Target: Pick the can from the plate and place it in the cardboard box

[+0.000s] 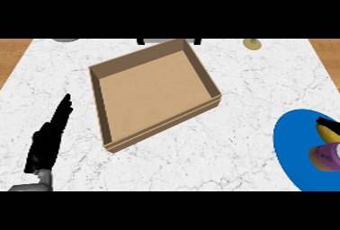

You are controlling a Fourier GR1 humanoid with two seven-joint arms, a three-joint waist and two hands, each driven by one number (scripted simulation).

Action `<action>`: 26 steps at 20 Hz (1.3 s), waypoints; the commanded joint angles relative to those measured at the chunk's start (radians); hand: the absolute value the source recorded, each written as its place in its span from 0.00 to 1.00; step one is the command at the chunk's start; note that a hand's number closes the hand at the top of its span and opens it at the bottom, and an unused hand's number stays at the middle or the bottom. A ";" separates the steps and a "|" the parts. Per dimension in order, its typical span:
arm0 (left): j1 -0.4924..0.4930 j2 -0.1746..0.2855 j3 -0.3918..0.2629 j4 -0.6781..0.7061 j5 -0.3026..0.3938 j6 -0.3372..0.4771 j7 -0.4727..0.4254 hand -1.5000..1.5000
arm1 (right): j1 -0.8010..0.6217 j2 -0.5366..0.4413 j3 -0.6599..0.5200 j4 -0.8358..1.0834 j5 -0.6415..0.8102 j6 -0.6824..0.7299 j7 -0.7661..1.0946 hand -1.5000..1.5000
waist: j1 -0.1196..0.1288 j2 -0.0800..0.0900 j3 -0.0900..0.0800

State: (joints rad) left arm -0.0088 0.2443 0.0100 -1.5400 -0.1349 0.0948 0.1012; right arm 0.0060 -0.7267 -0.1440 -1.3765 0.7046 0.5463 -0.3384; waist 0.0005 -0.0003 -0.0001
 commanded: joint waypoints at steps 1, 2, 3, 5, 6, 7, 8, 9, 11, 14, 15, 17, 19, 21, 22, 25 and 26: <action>0.029 -0.033 -0.002 -0.028 -0.028 0.001 -0.003 0.50 | 0.024 0.030 -0.022 0.005 0.051 -0.016 -0.033 0.00 | -0.001 0.000 0.000; -0.036 -0.031 0.005 0.039 -0.036 -0.008 -0.020 0.50 | -0.010 0.030 -0.024 -0.001 0.042 0.028 -0.020 0.00 | -0.002 0.000 0.000; 0.031 -0.023 -0.007 -0.087 -0.032 -0.017 0.063 0.50 | 0.028 0.008 -0.058 0.004 0.034 0.021 -0.049 0.00 | -0.001 -0.001 0.000; 0.045 -0.012 0.021 -0.078 -0.024 -0.039 0.035 0.50 | 0.051 0.039 -0.057 -0.054 0.047 0.044 -0.018 0.00 | -0.001 -0.001 0.000; 0.065 -0.043 0.008 -0.036 -0.032 -0.023 -0.027 0.50 | 0.058 0.005 -0.078 -0.011 0.056 0.022 -0.082 0.00 | -0.001 0.000 0.000; 0.040 -0.028 0.015 -0.049 -0.044 -0.033 0.005 0.50 | -0.044 0.028 -0.042 0.051 0.085 0.032 -0.056 0.00 | 0.003 0.000 0.000; 0.012 -0.011 0.057 0.033 -0.019 -0.054 -0.058 0.50 | -0.012 0.054 -0.032 0.035 0.097 0.010 -0.062 0.00 | 0.000 0.000 0.000; 0.032 -0.025 0.050 0.009 -0.021 -0.055 -0.050 0.50 | 0.017 0.063 -0.035 -0.013 0.105 0.023 -0.047 0.00 | -0.001 0.000 0.000; 0.028 -0.068 -0.002 -0.017 -0.067 -0.017 -0.015 0.50 | -0.055 0.054 -0.012 0.131 0.153 -0.035 -0.103 0.00 | 0.003 0.001 0.000; 0.040 -0.061 0.022 -0.024 -0.062 -0.024 -0.011 0.50 | -0.013 0.077 0.000 0.036 0.163 0.024 -0.049 0.00 | 0.001 0.000 0.000; 0.059 -0.049 0.030 -0.032 -0.046 -0.050 -0.031 0.50 | 0.027 0.048 -0.032 0.091 0.157 -0.013 -0.130 0.00 | 0.000 0.000 0.000; -0.036 -0.084 0.022 0.061 -0.078 -0.001 -0.022 0.50 | -0.024 0.088 -0.007 0.111 0.154 0.016 -0.092 1.00 | -0.002 0.001 0.000; 0.005 -0.061 0.028 -0.043 -0.068 -0.030 0.026 0.50 | -0.035 0.124 0.000 0.079 0.186 -0.069 -0.095 1.00 | 0.001 0.000 0.000; 0.058 -0.017 0.059 -0.066 -0.024 -0.084 -0.004 0.50 | -0.027 0.097 -0.054 0.097 0.197 -0.169 -0.131 1.00 | 0.004 -0.001 0.001; -0.016 -0.052 0.042 -0.016 -0.052 -0.044 0.019 0.50 | -0.039 0.123 -0.055 0.131 0.215 -0.242 -0.137 1.00 | 0.001 0.001 0.001; 0.048 -0.036 0.062 -0.040 -0.029 -0.078 -0.028 0.50 | -0.087 0.107 -0.071 0.174 0.236 -0.276 -0.161 1.00 | 0.005 0.001 0.000; 0.014 -0.049 0.036 -0.011 -0.045 -0.067 -0.031 0.50 | -0.217 0.158 0.053 0.126 0.275 -0.234 -0.122 1.00 | 0.034 0.007 0.001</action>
State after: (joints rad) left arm 0.0276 0.1947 0.0484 -1.5765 -0.1817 0.0384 0.0858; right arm -0.0693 -0.6096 -0.1714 -1.2804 0.9285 0.3412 -0.4649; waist 0.0092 -0.0029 -0.0065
